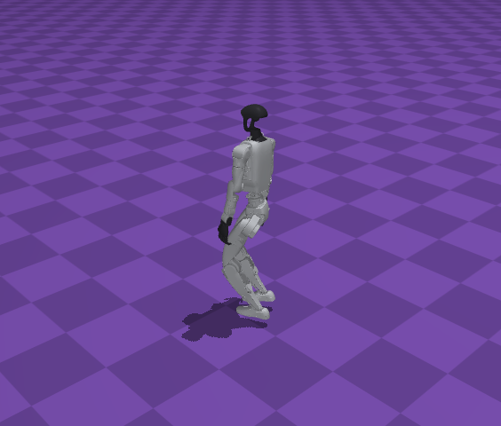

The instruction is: Sport exercise

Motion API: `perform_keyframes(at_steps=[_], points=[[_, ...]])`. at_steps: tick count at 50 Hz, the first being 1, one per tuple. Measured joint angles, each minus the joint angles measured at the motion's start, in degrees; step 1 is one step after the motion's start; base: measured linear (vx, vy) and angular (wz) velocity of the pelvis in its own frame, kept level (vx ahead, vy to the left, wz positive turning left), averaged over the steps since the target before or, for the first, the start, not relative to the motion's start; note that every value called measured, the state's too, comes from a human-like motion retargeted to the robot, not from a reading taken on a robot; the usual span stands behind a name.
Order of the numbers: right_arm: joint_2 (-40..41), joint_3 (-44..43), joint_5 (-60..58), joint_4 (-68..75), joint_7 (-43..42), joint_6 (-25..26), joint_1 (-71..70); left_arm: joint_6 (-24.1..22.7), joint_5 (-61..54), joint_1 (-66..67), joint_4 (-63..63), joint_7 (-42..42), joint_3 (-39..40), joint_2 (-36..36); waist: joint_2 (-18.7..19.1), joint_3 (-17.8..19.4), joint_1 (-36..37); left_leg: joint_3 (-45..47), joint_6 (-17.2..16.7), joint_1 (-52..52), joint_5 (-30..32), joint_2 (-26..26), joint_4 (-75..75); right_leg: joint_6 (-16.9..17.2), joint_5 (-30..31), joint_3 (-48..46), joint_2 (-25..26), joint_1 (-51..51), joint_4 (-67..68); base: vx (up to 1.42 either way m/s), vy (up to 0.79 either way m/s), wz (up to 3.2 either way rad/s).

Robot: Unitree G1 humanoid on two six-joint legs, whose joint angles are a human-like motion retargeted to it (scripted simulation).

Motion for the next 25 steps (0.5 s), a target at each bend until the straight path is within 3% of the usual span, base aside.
perform_keyframes(at_steps=[3,5,7,10,12,15,19,20,23,25], points=[[0.4,1.2,-2.5,0.8,-0.4,-1.0,0.7,0.2,2.0,2.5,2.0,-0.5,0.9,-0.7,1.3,1.9,2.0,3.2,1.0,-5.0,-3.1,5.6,13.5,-2.1,-6.1,-4.8,1.0,0.5,4.0,0.08,-0.18,1.94],[0.1,1.5,-4.1,1.3,1.2,-1.5,1.1,0.2,2.4,5.0,3.2,-2.6,1.8,-0.4,2.7,2.1,3.1,5.0,1.8,-5.8,-1.7,9.5,14.8,-2.4,-4.2,-7.3,1.5,1.8,2.0,0.09,-0.12,1.47],[-0.6,2.0,-4.9,0.8,5.7,-0.7,3.7,0.6,1.8,9.2,3.6,-6.7,2.5,1.0,2.7,-0.2,3.7,7.8,1.5,-3.5,6.7,10.4,6.5,-0.7,6.4,-6.0,1.0,3.2,-4.5,0.09,-0.08,1.35],[-2.8,4.0,-6.9,-0.3,14.2,1.7,8.4,2.1,0.6,14.9,2.8,-13.1,4.5,3.2,1.9,-6.2,4.3,12.5,-2.8,-0.6,31.6,9.7,-11.3,2.5,32.5,-2.6,-0.9,2.0,-17.0,0.06,-0.06,1.38],[-5.5,4.4,-8.7,-0.8,17.3,2.4,10.8,2.9,1.8,17.9,2.0,-15.0,5.1,4.2,0.9,-8.2,4.2,15.1,-3.4,0.6,35.7,8.7,-14.9,4.1,36.6,-1.5,-2.2,-1.6,-16.3,-0.01,-0.01,1.38],[-11.0,2.1,-9.1,-2.4,20.3,2.8,15.0,2.8,5.7,22.3,0.7,-15.6,5.4,5.6,-0.7,-8.8,4.1,15.7,-1.7,5.1,33.9,7.0,-14.9,3.4,33.5,-0.3,-3.4,-5.3,-10.9,-0.02,0.01,1.15],[-18.5,-3.7,-8.2,-5.0,24.8,3.6,20.7,1.2,10.4,26.8,-1.0,-14.9,5.7,7.6,-2.6,-8.1,4.7,13.5,2.1,11.7,25.8,6.0,-11.2,2.5,24.9,-0.4,-3.9,-8.6,-3.2,-0.05,0.0,0.54],[-19.9,-4.7,-8.3,-4.9,25.8,3.7,21.9,0.9,11.2,27.8,-1.3,-14.5,6.1,8.0,-3.3,-7.7,4.9,12.6,3.6,12.2,21.7,5.9,-8.3,2.5,21.5,-0.7,-3.8,-10.3,0.5,-0.15,-0.03,0.12],[-26.6,-6.8,-12.2,-5.3,32.6,3.9,27.3,-0.5,15.6,29.4,-4.6,-13.1,7.2,12.1,-5.5,-4.9,7.3,7.1,8.7,15.5,-9.2,3.7,2.0,4.3,-2.9,-4.2,-4.7,-16.7,19.9,-0.13,-0.05,0.37],[-30.3,-8.7,-15.4,-7.8,38.1,3.4,30.9,-1.4,16.0,26.4,-9.7,-10.6,8.6,15.5,-10.4,-3.0,6.1,5.4,13.1,16.5,-13.3,-2.1,-2.1,4.2,-10.9,-3.6,-12.3,-19.9,28.8,-0.15,-0.1,1.74]])
